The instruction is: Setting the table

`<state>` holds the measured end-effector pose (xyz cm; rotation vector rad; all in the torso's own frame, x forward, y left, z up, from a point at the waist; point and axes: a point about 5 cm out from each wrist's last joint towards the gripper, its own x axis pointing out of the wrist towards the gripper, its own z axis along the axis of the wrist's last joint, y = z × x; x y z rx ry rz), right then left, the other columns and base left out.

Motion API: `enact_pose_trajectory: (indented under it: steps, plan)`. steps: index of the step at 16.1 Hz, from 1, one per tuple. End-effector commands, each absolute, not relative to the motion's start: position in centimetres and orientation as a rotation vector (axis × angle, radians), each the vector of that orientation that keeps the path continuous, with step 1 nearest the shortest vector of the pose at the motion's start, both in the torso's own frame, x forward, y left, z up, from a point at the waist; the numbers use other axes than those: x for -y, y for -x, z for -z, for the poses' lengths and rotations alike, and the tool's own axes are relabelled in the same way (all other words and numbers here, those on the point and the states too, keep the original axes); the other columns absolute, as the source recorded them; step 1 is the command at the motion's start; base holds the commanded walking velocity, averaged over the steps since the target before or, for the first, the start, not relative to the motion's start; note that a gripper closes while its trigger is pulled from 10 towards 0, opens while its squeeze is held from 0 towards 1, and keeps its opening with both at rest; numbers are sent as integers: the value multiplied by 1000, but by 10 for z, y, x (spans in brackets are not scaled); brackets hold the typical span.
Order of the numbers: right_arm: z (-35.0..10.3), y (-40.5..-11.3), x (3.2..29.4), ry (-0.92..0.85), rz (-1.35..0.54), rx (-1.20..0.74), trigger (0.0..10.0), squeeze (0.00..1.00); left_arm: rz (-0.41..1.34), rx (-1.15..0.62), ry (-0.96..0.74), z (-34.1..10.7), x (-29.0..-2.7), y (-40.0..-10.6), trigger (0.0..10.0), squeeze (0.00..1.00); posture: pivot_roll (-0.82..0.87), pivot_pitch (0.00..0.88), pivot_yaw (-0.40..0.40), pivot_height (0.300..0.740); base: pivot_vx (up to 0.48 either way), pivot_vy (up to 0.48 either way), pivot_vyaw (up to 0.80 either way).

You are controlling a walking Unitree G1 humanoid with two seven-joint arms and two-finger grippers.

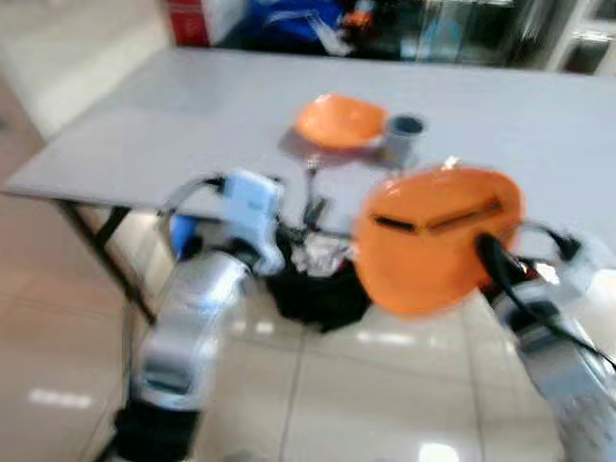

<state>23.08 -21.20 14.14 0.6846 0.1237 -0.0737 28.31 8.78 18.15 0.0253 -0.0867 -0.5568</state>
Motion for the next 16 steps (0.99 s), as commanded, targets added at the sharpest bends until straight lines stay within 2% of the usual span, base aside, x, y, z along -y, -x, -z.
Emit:
enact_pose_trajectory:
  steps: [1, 4, 13, 16]
  plan:
    - [-153, -235, 202, -700, 11, -73, 10000, 0, 536, 102, -46, -186, -96, -284, 10000, 0, -15, 55, 11, 740, 371, 0, 0]
    - [-151, -234, 200, -712, 7, -84, 10000, 0, 540, 100, -50, -186, -98, -284, 10000, 0, -11, 52, 11, 740, 359, 0, 0]
    - [-148, -232, 197, -776, -24, -96, 10000, 0, 591, 97, -45, -184, -106, -278, 10000, 0, -10, 43, 6, 740, 0, 0, 0]
    - [-150, -241, 190, -816, -75, -114, 10000, 0, 745, 37, -87, -176, -109, -268, 10000, 0, -11, 44, 7, 740, 0, 0, 0]
